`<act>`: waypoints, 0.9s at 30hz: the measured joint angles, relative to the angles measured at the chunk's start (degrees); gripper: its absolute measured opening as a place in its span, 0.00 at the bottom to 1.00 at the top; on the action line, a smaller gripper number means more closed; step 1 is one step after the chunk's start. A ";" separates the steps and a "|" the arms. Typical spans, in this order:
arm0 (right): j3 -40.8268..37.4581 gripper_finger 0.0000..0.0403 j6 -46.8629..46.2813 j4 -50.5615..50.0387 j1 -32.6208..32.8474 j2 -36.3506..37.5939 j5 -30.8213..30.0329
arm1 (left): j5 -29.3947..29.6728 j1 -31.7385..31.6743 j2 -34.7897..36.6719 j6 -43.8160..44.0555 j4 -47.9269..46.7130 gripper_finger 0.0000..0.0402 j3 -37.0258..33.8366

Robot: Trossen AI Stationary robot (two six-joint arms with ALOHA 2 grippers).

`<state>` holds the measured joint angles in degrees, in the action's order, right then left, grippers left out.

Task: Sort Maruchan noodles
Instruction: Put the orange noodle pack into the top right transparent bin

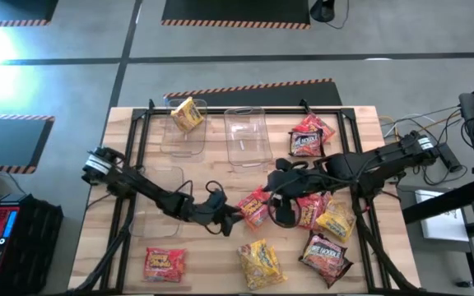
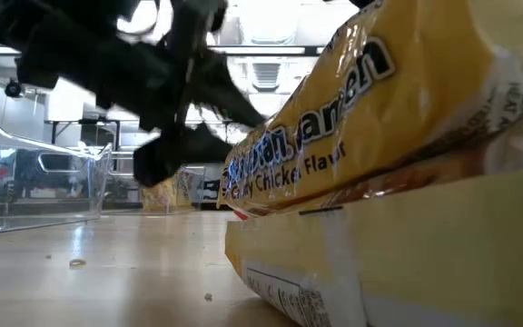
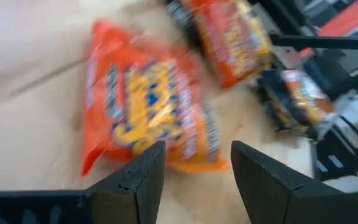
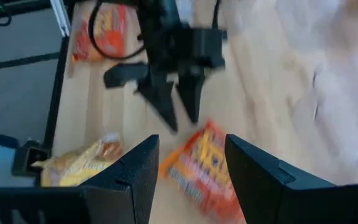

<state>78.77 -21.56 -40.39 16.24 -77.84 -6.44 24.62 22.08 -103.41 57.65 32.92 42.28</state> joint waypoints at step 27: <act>-25.62 0.42 -17.66 21.00 8.24 -0.59 -5.17 | -16.42 -12.90 -1.22 -6.00 0.99 0.41 -3.08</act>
<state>53.15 -39.23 -19.39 24.48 -78.43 -11.62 8.20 9.18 -104.64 51.65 33.91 39.20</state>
